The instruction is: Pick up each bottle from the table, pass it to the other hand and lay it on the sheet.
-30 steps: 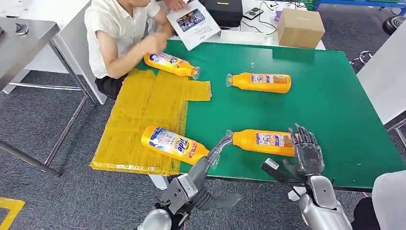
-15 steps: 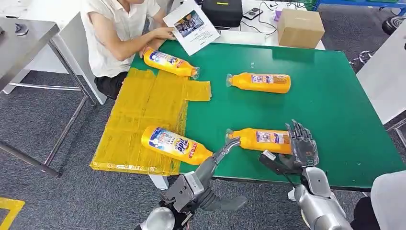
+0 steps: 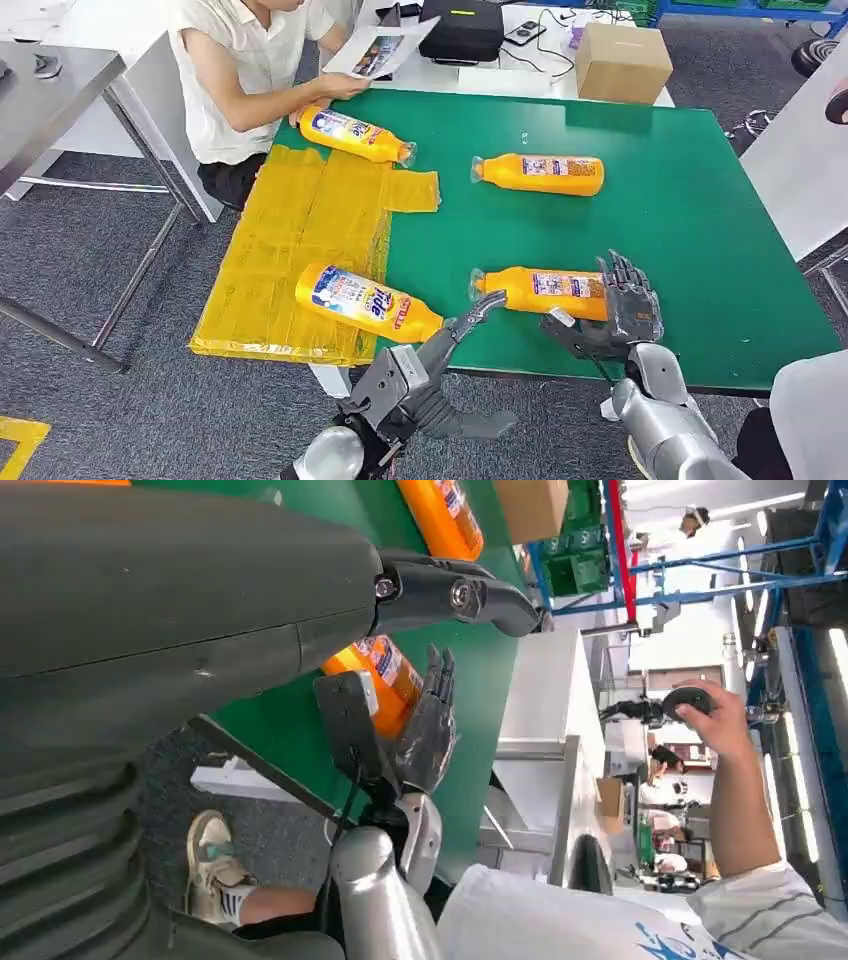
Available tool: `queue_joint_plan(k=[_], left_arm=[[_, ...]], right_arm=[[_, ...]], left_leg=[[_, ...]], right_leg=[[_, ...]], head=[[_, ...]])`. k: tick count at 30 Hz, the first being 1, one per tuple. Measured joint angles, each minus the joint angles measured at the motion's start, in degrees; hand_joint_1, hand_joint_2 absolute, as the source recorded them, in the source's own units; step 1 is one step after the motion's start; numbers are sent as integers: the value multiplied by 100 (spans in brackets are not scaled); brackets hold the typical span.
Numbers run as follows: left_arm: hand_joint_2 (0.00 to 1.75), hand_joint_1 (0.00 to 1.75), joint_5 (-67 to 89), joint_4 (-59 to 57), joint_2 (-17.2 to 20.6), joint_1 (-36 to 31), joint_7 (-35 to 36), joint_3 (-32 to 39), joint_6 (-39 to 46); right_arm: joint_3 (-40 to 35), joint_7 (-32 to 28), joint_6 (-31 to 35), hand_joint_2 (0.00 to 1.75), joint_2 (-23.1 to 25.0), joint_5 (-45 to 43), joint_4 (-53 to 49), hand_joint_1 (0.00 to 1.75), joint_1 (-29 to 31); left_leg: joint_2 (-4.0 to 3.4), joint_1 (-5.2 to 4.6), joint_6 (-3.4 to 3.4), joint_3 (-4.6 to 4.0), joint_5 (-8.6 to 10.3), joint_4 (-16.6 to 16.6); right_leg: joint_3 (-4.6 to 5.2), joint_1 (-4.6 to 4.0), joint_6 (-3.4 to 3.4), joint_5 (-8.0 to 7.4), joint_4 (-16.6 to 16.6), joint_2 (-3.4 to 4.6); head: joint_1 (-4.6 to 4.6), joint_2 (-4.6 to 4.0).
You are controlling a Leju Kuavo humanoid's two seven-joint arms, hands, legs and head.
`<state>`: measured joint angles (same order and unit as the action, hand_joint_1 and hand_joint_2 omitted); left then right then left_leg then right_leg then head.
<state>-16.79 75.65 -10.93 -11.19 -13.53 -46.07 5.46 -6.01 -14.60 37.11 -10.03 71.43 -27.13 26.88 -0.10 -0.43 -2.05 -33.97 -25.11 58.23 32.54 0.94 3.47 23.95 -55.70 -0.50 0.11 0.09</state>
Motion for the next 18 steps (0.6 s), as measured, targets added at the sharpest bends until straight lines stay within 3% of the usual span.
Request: queue_joint_plan(k=[5, 6, 7, 18], left_arm=[[175, 0, -68, 0, 2, -4, 54, 0, -11], [175, 0, -72, 0, 2, -8, 66, -2, -11], [175, 0, -81, 0, 4, -9, 72, -4, -11], [175, 0, -188, 0, 15, -13, 103, -22, -81]], right_arm=[[-11, 107, -252, 175, 2, -13, 44, 0, 74], [-15, 114, -293, 175, 2, -13, 53, 147, 86], [-17, 118, -337, 175, 2, -17, 66, 175, 96], [-79, 13, -822, 175, -57, -127, 155, 175, 164]], left_leg=[[-1, 0, 0, 21, -1, 0], [-1, 0, 0, 28, -1, 0], [-1, 0, -1, 33, -2, 0], [0, -1, -3, 48, -3, -2]], right_leg=[[-13, 0, -1, -1, 2, 2], [-14, 0, -1, 0, 2, 2], [-12, 0, -1, 0, 3, 2], [9, 0, -1, 1, 5, 7]], head=[[-2, 0], [0, 0], [-2, 0], [0, 0]])
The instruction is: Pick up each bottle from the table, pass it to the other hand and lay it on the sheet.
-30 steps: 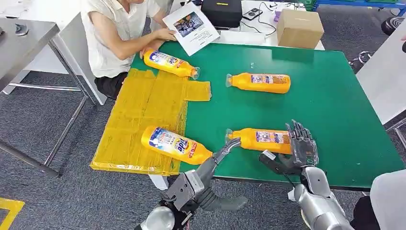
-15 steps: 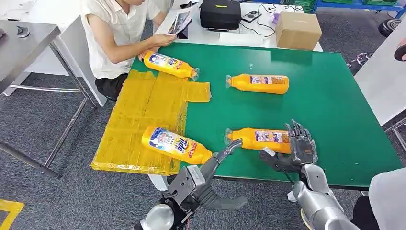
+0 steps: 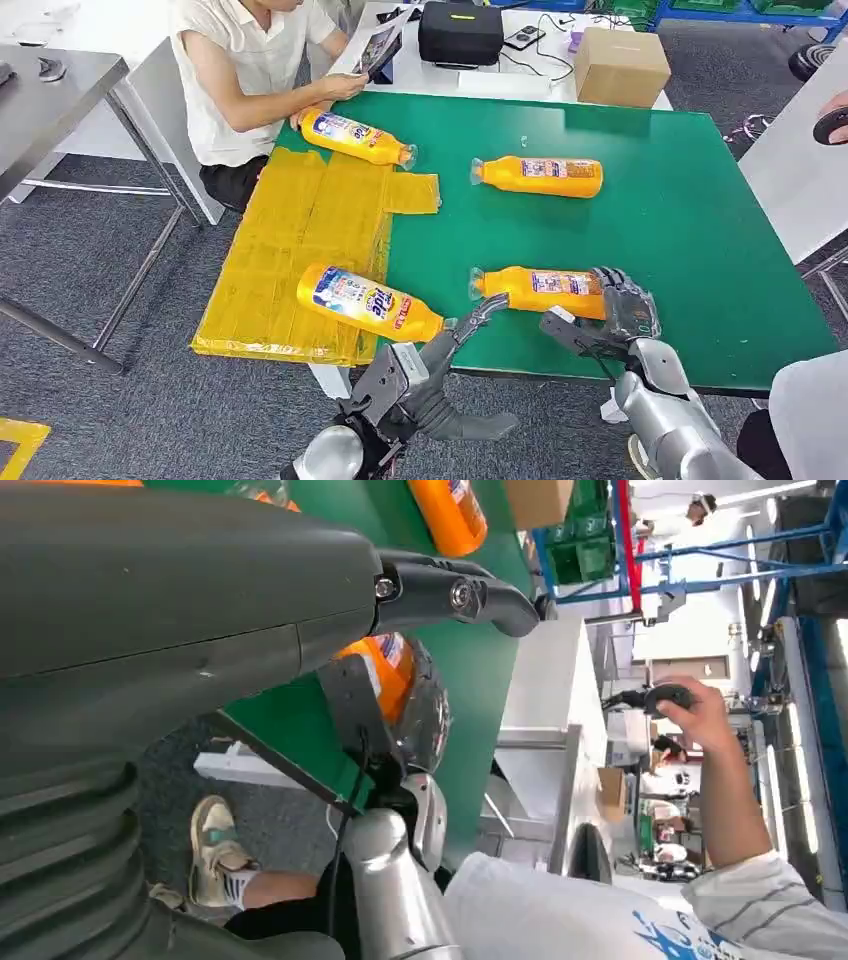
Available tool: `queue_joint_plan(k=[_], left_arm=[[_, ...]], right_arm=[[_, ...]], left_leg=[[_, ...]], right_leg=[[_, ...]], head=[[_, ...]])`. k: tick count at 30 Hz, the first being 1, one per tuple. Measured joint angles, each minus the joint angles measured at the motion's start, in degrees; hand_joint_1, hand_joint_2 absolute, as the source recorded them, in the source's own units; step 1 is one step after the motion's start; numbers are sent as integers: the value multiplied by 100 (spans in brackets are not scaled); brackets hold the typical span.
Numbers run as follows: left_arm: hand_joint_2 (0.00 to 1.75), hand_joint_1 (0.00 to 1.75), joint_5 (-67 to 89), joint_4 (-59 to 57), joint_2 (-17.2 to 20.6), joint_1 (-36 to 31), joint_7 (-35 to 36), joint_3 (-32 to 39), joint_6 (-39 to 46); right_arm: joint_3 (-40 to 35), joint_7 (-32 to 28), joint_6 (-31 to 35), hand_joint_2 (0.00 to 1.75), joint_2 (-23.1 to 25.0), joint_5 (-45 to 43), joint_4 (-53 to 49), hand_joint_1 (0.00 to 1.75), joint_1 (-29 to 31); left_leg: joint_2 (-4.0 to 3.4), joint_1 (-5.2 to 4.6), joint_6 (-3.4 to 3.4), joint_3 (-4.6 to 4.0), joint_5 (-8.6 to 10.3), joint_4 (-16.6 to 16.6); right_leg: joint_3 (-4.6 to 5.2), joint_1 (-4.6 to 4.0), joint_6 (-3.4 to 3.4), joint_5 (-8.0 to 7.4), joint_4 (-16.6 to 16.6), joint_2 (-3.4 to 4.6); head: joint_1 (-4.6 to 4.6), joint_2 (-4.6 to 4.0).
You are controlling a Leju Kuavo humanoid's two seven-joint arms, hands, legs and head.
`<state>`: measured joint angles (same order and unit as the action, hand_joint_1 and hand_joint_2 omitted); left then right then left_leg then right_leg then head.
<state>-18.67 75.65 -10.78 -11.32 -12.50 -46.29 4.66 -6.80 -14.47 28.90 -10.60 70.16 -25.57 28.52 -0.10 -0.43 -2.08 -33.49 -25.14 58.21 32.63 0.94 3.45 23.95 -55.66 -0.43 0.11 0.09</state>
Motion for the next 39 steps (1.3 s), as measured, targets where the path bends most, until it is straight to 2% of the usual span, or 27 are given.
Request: queue_joint_plan(k=[4, 12, 15, 20, 21, 24, 27, 33, 39], left_arm=[[175, 0, -9, 0, 0, 0, 4, 0, -9], [175, 0, -59, -2, 0, -1, 13, 0, -17], [175, 0, -70, -2, 0, -1, 13, 0, -15], [175, 0, 24, 0, -24, -37, -127, 0, 241], [175, 0, 109, -2, -24, -43, -203, 0, 358], [175, 0, 324, -2, -33, -38, -464, 7, 687], [175, 0, 485, -33, -42, 23, -794, 50, 1032], [175, 0, 153, -136, -48, 297, -1169, 324, 1447], [175, 0, -405, -153, -46, 482, -1189, 614, 1598]], right_arm=[[-22, -22, -13, 175, -17, -4, 31, 175, -13], [-22, -55, -48, 175, -31, -77, 81, 175, -33], [-22, -100, -50, 175, -37, -135, 92, 175, -50], [-5, -484, 20, 175, -13, -519, 96, 175, -92], [15, -674, 54, 175, 2, -715, 94, 175, -112], [269, -1468, 76, 175, 145, -1700, 37, 175, -219], [520, -1976, 43, 175, 352, -2460, -178, 175, -384], [809, -2092, -407, 175, 693, -3725, -978, 175, -800], [935, -2024, -654, 175, 850, -4398, -1714, 175, -1169]], left_leg=[[1, 1, 1, -3, 2, 1], [1, 3, 1, -5, -1, 1], [1, 3, 3, -2, -6, 1], [0, 2, 2, -4, -6, 1], [0, 2, 2, -7, -4, 1], [-2, 3, 2, -9, -3, 1], [-7, 6, 3, -14, -5, 1], [0, 14, 6, -38, -1, 0], [7, 9, 4, -71, 1, 0]], right_leg=[[-51, -1, 2, -1, -1, 0], [-37, -2, 1, 4, 0, 0], [3, -3, 0, 7, 1, 0], [-13, -2, 2, 5, 0, 0], [-50, -2, 3, 3, -1, 0], [-52, -5, 3, 0, -2, 2], [-43, -8, 2, 1, -3, 9], [-26, -14, 0, 3, -5, 6], [-2, -9, 2, 1, -7, 3]], head=[[2, 0], [0, 0], [0, 0], [0, 0], [0, 0], [0, 0], [0, 0], [-2, 0], [-2, 0]])
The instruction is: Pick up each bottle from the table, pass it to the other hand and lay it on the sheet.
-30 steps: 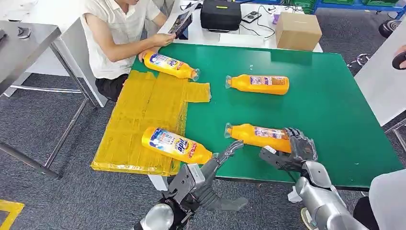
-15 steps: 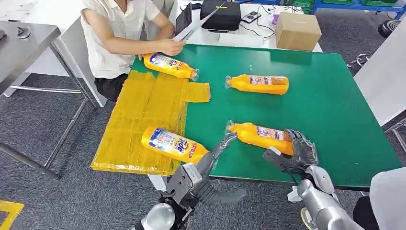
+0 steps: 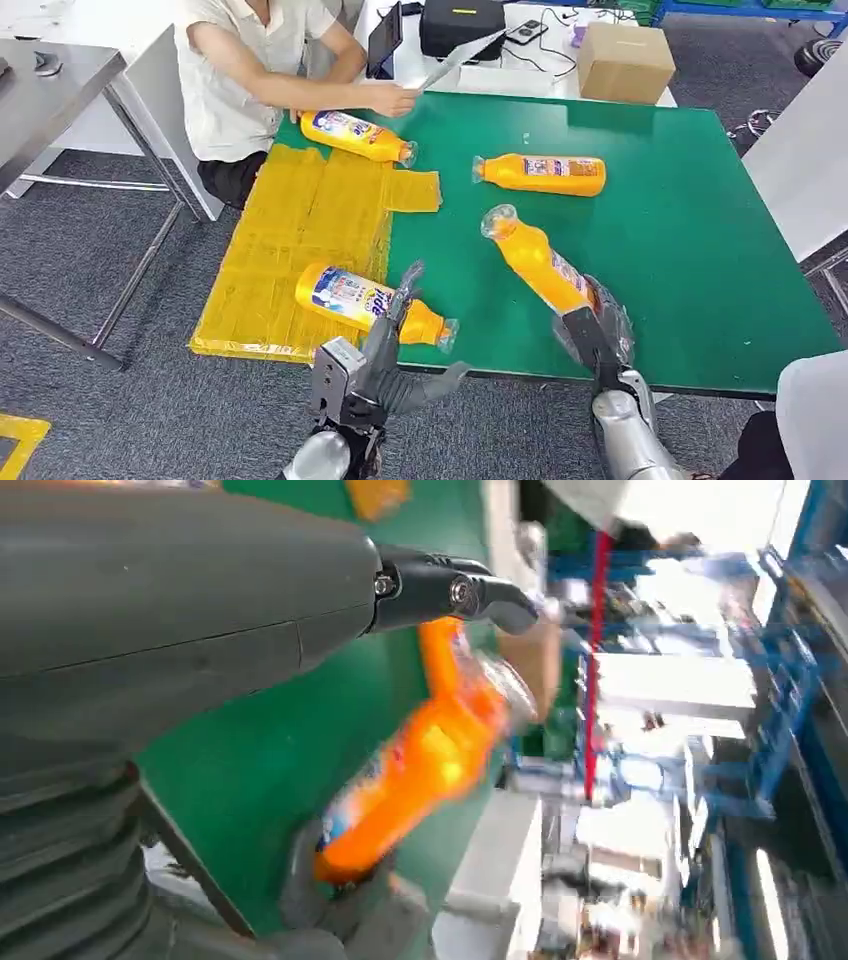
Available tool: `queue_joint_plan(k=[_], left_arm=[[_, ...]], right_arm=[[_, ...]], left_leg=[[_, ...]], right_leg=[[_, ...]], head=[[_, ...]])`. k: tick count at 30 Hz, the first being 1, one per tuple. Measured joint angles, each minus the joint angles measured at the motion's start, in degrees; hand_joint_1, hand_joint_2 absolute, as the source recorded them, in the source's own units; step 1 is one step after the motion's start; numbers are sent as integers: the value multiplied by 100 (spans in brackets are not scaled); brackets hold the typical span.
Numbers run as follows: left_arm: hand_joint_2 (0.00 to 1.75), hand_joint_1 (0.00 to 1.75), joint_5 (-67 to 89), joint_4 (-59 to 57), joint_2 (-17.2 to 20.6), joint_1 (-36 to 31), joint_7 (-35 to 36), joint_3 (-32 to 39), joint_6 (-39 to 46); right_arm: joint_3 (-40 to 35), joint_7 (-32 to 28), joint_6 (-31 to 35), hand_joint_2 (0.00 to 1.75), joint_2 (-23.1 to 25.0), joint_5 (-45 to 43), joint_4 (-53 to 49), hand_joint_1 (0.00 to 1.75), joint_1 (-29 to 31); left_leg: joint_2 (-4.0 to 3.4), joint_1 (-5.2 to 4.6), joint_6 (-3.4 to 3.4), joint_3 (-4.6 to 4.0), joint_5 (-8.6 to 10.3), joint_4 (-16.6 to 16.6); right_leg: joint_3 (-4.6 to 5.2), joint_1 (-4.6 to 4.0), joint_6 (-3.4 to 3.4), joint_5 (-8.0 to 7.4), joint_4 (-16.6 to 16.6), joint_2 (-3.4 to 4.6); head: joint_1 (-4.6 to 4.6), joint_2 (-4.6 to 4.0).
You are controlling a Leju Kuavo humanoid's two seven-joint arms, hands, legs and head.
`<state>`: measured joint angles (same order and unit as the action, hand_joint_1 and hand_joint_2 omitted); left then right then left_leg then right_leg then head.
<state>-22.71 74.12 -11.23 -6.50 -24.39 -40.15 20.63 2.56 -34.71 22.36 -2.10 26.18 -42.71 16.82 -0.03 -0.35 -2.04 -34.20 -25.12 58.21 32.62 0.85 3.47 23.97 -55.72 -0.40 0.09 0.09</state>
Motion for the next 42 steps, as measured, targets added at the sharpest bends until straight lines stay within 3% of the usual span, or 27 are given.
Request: queue_joint_plan(k=[7, 18, 30, 42], left_arm=[[175, 0, -987, 22, 33, 230, 279, 247, -39], [175, 0, -1639, 20, 55, 321, 452, 391, -356], [175, 0, -1632, 28, -85, -10, 367, 231, -822], [175, 0, -1632, 28, -90, -62, 365, 148, -828]], right_arm=[[55, -105, -282, 175, 190, -718, -917, 175, -487], [-422, -39, -614, 175, 520, -952, -2148, 175, -967], [-1375, 22, -966, 175, 603, -869, -2402, 175, -1023], [-1561, 22, -966, 175, 603, -870, -2402, 175, -1023]], left_leg=[[8, -1, 0, -32, 0, 0], [6, 1, 0, -43, 1, 0], [7, 1, 1, -43, 1, 0], [6, 1, 1, -43, 1, 0]], right_leg=[[30, 1, 1, 1, -1, -7], [45, 0, -1, 2, -1, -6], [45, 0, -1, 2, -2, -7], [46, 0, -1, 2, -1, -7]], head=[[0, 0], [0, 0], [2, 0], [0, 0]])
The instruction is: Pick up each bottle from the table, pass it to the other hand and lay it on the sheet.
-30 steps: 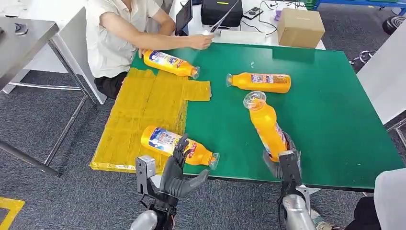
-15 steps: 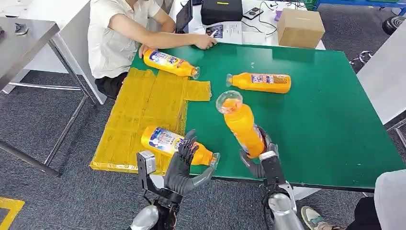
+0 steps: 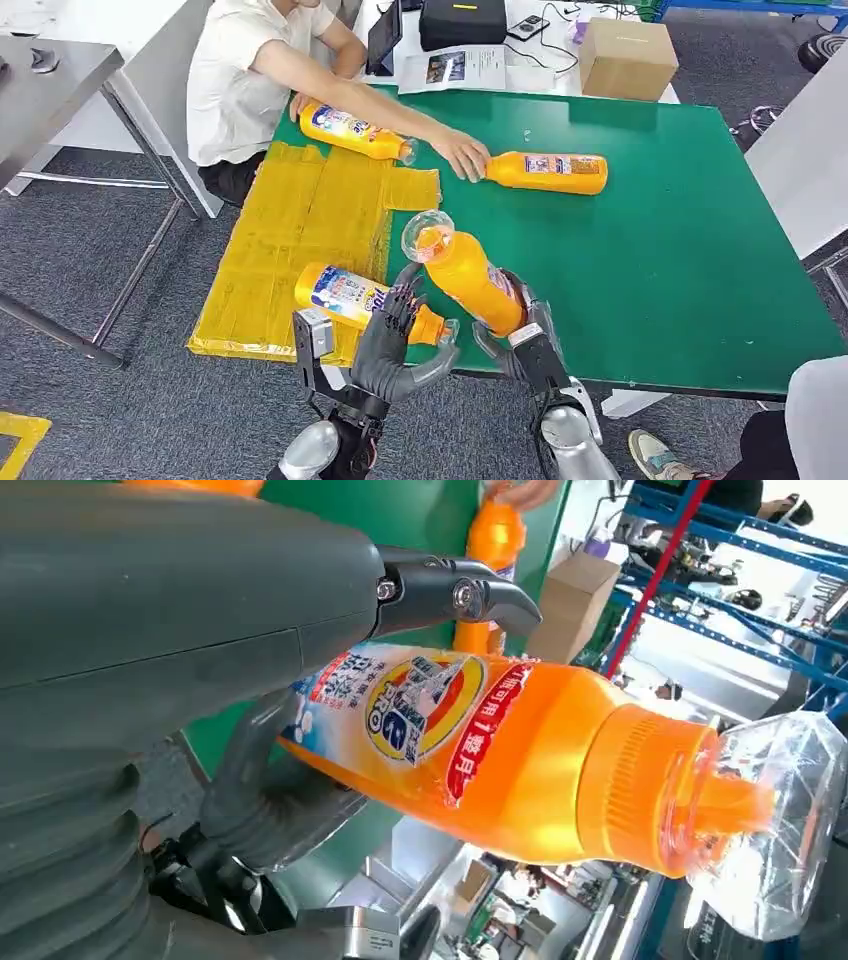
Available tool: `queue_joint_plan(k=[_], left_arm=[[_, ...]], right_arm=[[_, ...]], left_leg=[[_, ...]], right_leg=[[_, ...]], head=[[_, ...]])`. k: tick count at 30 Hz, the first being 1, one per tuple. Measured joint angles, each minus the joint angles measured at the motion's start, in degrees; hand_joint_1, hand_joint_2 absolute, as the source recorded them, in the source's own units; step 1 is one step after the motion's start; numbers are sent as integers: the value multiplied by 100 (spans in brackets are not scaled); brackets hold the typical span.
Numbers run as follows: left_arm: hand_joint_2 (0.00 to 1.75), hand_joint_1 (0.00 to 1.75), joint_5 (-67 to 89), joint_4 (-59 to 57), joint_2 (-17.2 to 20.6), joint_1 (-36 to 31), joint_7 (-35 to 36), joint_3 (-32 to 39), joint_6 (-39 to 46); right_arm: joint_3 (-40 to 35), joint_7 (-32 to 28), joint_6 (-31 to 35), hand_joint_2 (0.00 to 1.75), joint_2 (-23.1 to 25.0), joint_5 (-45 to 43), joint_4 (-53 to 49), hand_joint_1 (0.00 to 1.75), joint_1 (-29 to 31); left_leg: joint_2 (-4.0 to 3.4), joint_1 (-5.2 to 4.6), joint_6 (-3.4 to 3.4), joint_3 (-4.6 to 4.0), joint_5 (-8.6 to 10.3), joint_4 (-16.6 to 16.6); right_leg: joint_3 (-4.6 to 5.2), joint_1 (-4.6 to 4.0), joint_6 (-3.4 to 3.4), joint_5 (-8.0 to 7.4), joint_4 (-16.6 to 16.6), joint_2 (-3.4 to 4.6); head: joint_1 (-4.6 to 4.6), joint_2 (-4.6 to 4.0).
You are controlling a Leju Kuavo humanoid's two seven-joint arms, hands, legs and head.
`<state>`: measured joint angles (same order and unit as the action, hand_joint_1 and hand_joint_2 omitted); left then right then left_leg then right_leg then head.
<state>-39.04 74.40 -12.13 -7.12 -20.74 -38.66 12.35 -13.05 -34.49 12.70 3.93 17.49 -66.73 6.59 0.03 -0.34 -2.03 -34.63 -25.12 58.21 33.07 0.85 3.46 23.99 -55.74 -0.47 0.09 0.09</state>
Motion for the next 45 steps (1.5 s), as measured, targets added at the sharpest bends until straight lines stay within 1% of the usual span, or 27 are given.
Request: queue_joint_plan(k=[6, 9, 21, 25, 32, 34, 35, 36, 42, 43, 45], left_arm=[[175, 0, 7, 0, 0, -6, -7, -7, -7], [175, 0, 120, 2, 0, -27, -39, -24, -31], [175, 0, 404, -118, -140, -419, -125, -70, 647], [175, 0, 428, -155, -168, -526, -253, -20, 809], [175, 0, 398, -155, -173, -613, -293, 77, 863], [175, 0, 365, -155, -173, -624, -297, 120, 863], [175, 49, 365, -151, -173, -625, -302, 140, 863], [175, 175, 356, -144, -173, -625, -302, 151, 861], [175, 175, 319, -133, -173, -624, -304, 177, 850], [175, 175, 313, -131, -173, -624, -304, 179, 850], [175, 175, 280, -20, -173, -583, -302, 260, 791]], right_arm=[[-22, 2, 0, 175, 0, 2, 0, 175, 0], [-127, -20, -9, 175, -2, 136, 4, 175, 1], [-1106, 2, 341, 175, 144, 804, 258, 175, 213], [-1396, 107, 387, 175, 166, 778, 308, 175, 320], [-1653, 149, 365, 175, 151, 649, 374, 175, 488], [-1716, 177, 356, 175, 144, 636, 396, 171, 524], [-1746, 186, 350, 175, 140, 632, 409, 169, 539], [-1764, 188, 348, 175, 138, 632, 420, 164, 552], [-1799, 186, 319, 175, 133, 610, 437, 161, 573], [-1801, 186, 317, 175, 133, 608, 439, 21, 574], [-1871, 138, 199, 175, 129, 475, 481, 21, 627]], left_leg=[[0, 0, 0, 0, 0, 0], [0, 0, 0, 0, 0, 0], [-1, 1, 0, 0, 1, 0], [0, 0, 0, 0, 1, 0], [-1, 0, 0, 0, 1, 0], [-1, 1, 0, 0, 1, 0], [-1, 1, 0, 0, 1, 0], [-1, 1, 0, 0, 1, 0], [-1, 1, 1, 0, 1, 0], [-1, 1, 1, 0, 1, 0], [-2, 0, 1, 0, 1, 0]], right_leg=[[0, 0, 0, 0, 0, 0], [0, 0, 0, 0, 0, 0], [-1, 0, 0, -1, -1, 1], [0, 0, 0, -1, -2, 0], [1, 0, 0, -1, -2, 0], [1, 0, 0, -1, -1, 0], [1, 0, 0, -1, -1, 0], [1, 0, 0, -1, -1, 0], [1, 0, 0, -1, -2, 0], [1, 0, 0, -1, -2, 0], [1, 0, 0, -1, -2, 0]], head=[[0, 0], [2, 0], [2, 0], [2, 0], [2, 0], [2, 0], [2, 0], [2, 0], [2, 0], [2, 0], [2, 0]])
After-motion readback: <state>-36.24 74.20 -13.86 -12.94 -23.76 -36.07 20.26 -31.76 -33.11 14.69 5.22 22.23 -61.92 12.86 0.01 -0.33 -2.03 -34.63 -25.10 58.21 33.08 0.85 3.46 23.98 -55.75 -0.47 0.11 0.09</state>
